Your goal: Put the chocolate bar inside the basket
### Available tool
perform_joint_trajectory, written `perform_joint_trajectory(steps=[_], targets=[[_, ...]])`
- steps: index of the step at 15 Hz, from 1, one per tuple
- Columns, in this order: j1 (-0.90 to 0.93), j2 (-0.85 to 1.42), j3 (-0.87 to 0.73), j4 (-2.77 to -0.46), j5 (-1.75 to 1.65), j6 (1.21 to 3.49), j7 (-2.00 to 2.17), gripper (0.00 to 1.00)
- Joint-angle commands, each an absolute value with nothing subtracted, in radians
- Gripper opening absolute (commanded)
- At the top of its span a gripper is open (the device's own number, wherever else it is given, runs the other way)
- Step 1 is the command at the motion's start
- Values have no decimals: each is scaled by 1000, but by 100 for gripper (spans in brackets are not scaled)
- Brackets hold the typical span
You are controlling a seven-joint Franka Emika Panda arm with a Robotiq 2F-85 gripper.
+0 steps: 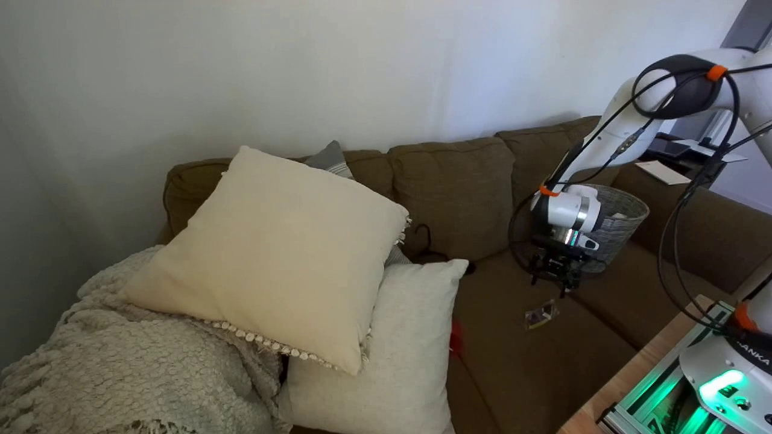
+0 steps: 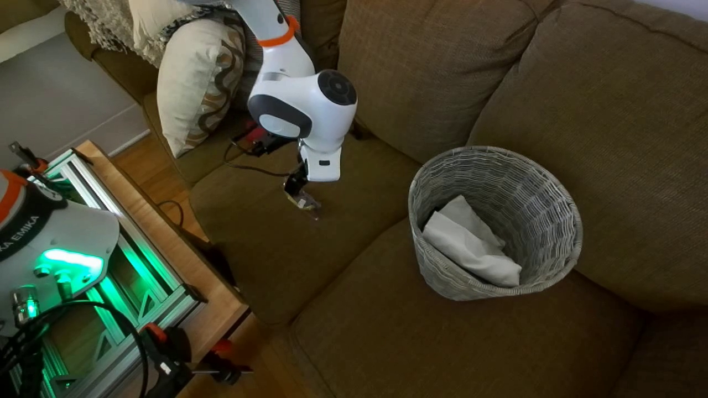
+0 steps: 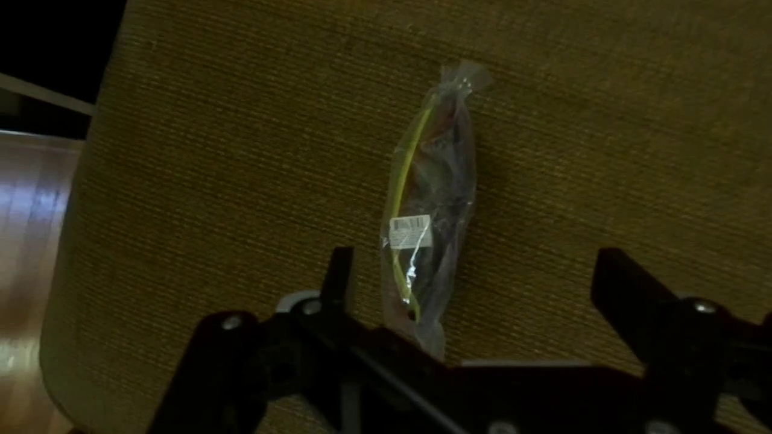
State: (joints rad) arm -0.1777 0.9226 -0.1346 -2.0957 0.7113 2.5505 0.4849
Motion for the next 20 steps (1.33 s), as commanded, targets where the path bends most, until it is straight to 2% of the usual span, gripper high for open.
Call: perform_joint_trajectory(steps=[1,5,10,17,18,19,20], targets=[[-122,1078,-186,-1927,695,2455,713,100],[-79,1148,-219,-1822,651,2384,944,100],[-100,1241,-213,-1650,439,2039,1072,100],[-58,1340,-248,-1530,318,2158,1157,100],[-57,1353,-247,-1518,305,2165,1162,91],[-57,1359,-247,-1517,295,2171,1165,74],[-60,1365,-242,-1514,288,2175,1163,66]])
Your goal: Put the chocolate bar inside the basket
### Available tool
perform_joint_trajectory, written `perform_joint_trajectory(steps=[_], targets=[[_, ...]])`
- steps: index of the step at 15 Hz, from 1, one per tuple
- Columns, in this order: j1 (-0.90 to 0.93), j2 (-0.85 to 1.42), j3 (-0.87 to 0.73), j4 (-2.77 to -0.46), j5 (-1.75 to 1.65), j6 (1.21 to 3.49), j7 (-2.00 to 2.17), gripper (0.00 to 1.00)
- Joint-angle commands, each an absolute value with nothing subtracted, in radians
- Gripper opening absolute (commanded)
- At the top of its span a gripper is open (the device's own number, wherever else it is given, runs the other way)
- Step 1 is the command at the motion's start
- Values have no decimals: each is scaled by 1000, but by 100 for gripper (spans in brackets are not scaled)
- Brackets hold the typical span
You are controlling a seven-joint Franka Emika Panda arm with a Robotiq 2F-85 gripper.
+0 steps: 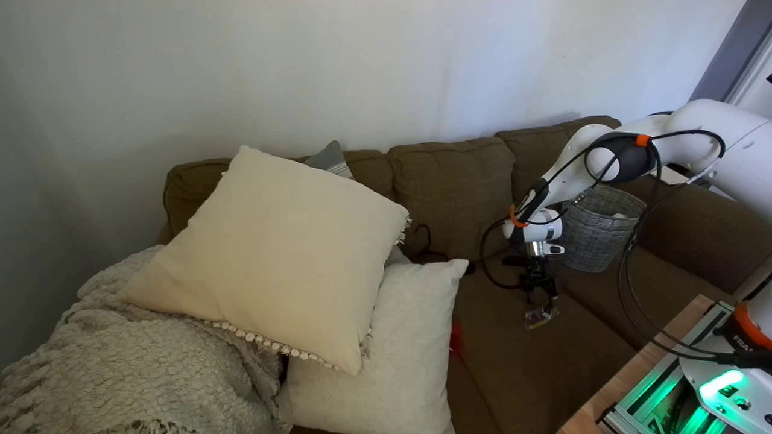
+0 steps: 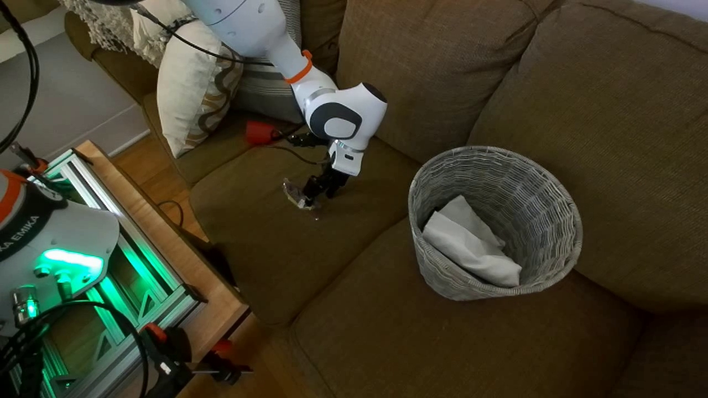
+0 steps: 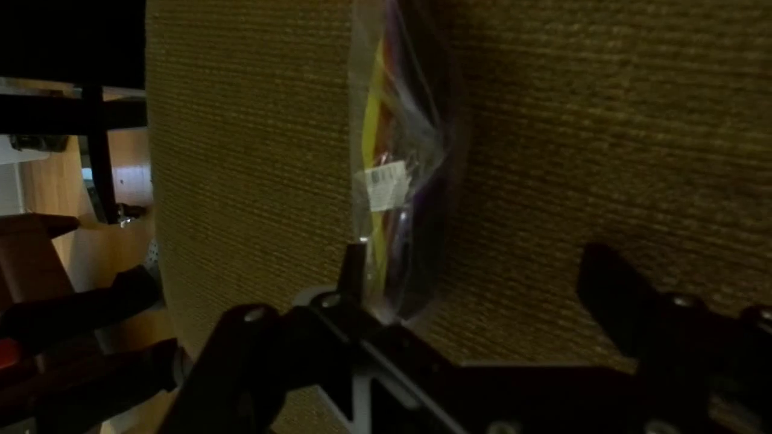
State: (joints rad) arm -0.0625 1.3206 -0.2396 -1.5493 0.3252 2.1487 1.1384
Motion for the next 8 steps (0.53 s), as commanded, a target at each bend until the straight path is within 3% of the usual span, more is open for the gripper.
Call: perform_joint_trajectory(steps=[1,8], targets=[[-73,1375,-240,-1508,283,2177,1148,58],[-128,1359,-229,-1529,284,2179,1084,5]])
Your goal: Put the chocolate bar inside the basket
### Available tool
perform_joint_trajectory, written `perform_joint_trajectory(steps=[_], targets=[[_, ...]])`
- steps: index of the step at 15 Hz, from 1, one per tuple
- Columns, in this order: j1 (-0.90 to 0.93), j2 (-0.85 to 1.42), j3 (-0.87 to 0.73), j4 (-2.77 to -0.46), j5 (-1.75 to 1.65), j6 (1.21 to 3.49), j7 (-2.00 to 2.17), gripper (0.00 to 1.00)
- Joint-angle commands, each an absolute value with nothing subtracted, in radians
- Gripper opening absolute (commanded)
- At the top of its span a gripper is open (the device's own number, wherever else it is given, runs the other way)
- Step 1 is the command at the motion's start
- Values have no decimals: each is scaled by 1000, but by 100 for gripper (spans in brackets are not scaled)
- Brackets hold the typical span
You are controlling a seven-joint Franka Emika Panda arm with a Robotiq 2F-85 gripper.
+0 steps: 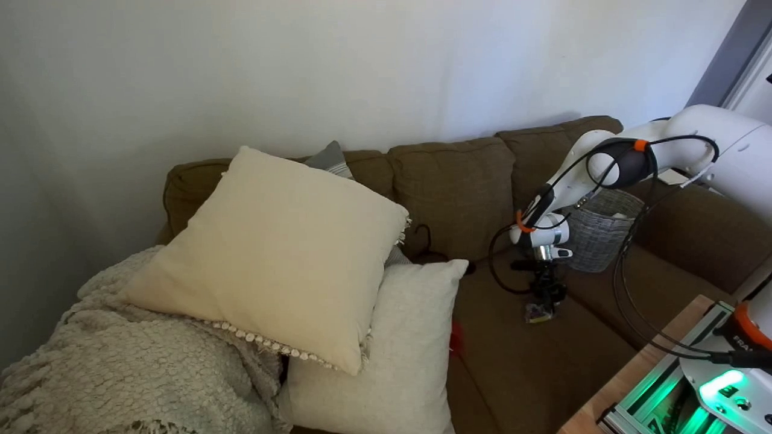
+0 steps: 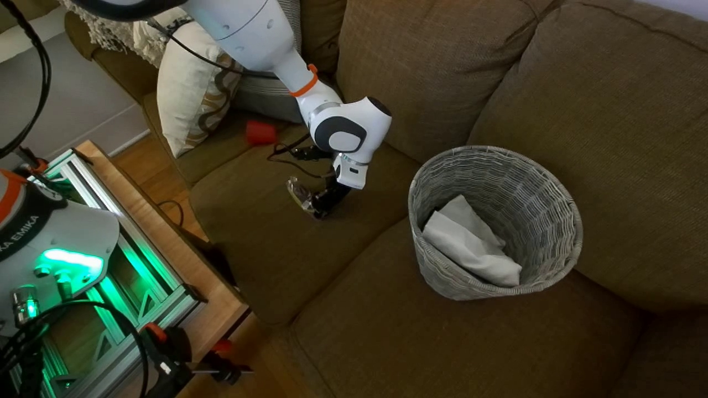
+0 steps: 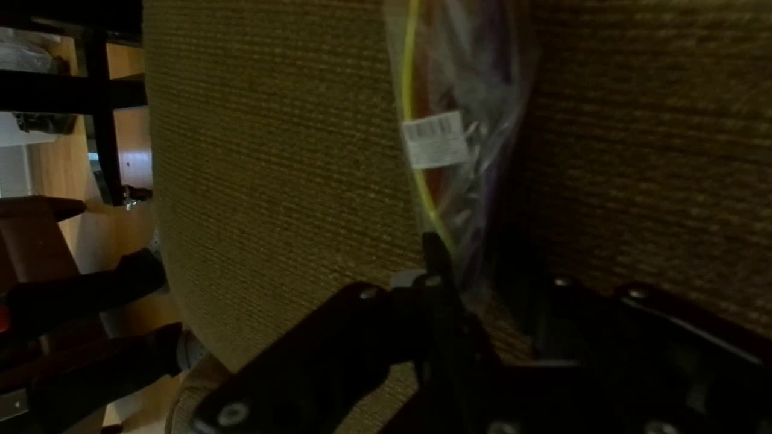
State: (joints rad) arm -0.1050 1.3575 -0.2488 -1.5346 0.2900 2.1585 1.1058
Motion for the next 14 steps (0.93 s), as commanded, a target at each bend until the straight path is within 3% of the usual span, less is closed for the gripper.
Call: perform_joint_trajectory(steps=[1,8,14], targets=[[-128,1350,-225,-1532,286,2182,1077,0],[-16,1038,-206,-1793,282,2475,1024,2],[224,742,-390,-2070,213,2708,1261,2]])
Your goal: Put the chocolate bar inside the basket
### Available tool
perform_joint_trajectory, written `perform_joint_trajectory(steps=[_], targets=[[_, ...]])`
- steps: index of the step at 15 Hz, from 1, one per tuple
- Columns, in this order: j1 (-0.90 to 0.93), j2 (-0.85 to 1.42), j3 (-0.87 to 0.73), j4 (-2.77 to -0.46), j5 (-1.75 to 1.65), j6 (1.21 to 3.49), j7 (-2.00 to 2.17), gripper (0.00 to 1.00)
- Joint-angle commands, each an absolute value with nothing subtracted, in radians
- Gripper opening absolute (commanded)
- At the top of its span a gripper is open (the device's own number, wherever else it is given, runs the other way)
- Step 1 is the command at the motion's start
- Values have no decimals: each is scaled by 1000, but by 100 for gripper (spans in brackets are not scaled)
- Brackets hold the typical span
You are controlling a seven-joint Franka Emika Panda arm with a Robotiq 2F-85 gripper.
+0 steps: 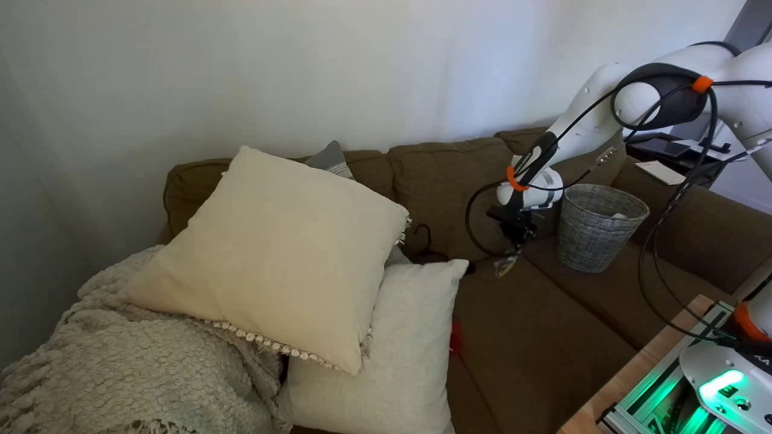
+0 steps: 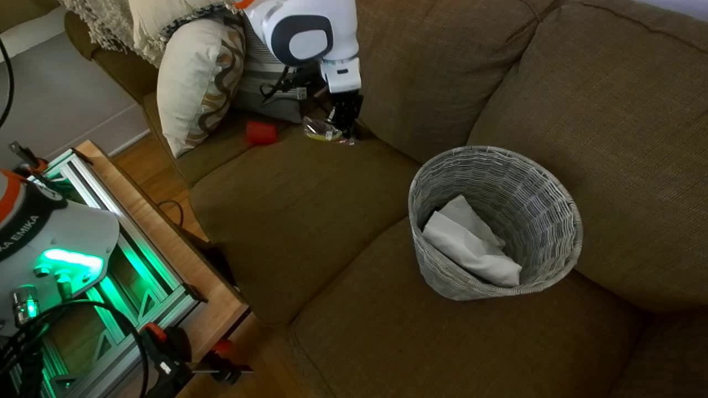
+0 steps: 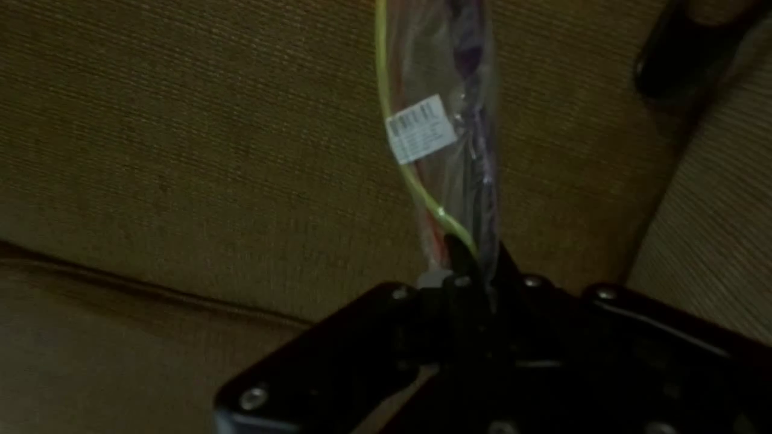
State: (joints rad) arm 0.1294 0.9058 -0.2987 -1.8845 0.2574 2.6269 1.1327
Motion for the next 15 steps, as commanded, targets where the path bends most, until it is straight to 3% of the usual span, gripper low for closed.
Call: perform_joint_trajectory(steps=[1,2,3,6,7,8,15], targets=[[274,697,-435,-2114,193,2728,1325,2],[343,654,-492,-2154,158,2728,1405,2],[221,757,-390,-2019,168,2695,1318,8],[289,658,-443,-2108,123,2699,1409,8],[293,650,-443,-2119,122,2700,1415,2],[377,677,-552,-2130,45,2771,1504,2],[501,538,-990,-2209,-142,2959,1619,2]])
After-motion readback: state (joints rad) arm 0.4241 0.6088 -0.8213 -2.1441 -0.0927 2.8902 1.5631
